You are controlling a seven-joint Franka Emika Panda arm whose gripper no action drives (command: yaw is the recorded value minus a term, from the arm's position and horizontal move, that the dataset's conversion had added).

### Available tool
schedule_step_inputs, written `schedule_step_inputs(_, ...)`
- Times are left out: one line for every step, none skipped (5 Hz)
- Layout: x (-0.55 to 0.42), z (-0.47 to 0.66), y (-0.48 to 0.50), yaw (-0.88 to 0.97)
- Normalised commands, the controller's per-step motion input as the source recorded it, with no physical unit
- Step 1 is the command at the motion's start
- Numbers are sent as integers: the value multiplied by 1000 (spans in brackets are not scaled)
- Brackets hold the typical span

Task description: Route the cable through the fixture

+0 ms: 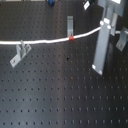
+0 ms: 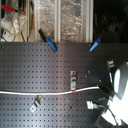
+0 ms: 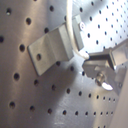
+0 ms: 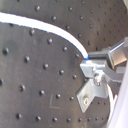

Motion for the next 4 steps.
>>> schedule_step_inputs(-301, -323, -321, 511)
schedule_step_inputs(-302, -304, -106, 600)
schedule_step_inputs(-258, -138, 260, 117)
schedule_step_inputs(-362, -83, 379, 0)
